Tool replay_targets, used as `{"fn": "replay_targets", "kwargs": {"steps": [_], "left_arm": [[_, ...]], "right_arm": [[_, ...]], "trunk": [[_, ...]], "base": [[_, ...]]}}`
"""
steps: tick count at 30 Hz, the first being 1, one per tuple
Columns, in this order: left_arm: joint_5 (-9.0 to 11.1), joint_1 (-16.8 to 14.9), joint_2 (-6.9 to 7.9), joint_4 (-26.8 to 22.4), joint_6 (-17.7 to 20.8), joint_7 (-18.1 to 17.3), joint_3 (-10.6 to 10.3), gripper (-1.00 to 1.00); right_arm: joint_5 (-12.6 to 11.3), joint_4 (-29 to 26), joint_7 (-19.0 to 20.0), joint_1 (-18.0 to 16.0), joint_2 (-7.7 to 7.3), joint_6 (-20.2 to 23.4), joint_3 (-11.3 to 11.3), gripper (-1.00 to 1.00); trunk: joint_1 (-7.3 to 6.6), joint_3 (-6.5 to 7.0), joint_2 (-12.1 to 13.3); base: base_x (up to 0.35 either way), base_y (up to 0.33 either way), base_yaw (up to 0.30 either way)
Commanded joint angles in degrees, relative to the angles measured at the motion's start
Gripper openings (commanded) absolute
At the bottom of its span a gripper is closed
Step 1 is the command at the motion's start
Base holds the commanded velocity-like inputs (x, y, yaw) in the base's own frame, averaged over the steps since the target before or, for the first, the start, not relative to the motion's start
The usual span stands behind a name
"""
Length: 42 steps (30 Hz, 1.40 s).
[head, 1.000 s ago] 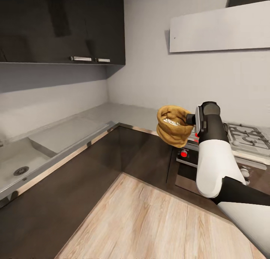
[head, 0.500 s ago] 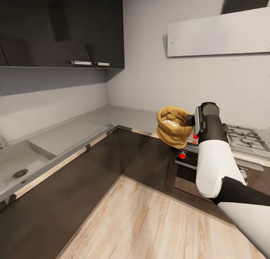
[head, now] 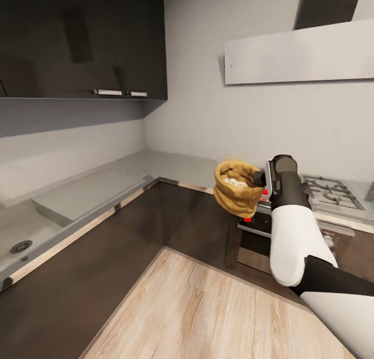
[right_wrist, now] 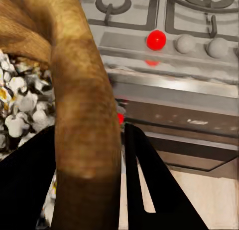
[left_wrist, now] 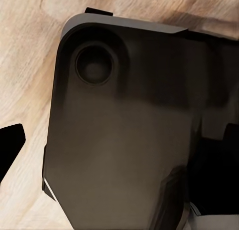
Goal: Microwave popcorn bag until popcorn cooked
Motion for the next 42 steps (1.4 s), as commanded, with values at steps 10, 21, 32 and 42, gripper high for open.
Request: {"fn": "replay_targets", "kwargs": {"steps": [10,21,32,42], "left_arm": [[0.32,-0.02,-0.01,0.03,-0.17,-0.04,0.12,1.0],[0.32,-0.02,-0.01,0.03,-0.17,-0.04,0.12,1.0],[0.32,-0.02,-0.01,0.03,-0.17,-0.04,0.13,1.0],[0.32,-0.02,-0.01,0.03,-0.17,-0.04,0.1,1.0]], "right_arm": [[-0.37,2.35,-0.05,5.16,0.04,0.12,-0.22,-1.0],[-0.37,8.75,0.71,6.48,-0.06,0.12,-0.41,-1.0],[-0.32,8.75,0.75,6.49,-0.14,0.12,-0.41,-1.0],[-0.32,8.75,1.58,6.49,-0.1,0.12,-0.41,-1.0]], "trunk": [[0.0,0.86,-0.04],[0.0,1.83,-0.04],[0.0,2.49,-0.04],[0.0,2.5,-0.04]], "base": [[0.0,0.0,-0.082],[0.0,0.0,-0.126],[0.0,0.0,-0.087],[0.0,0.0,-0.001]]}}
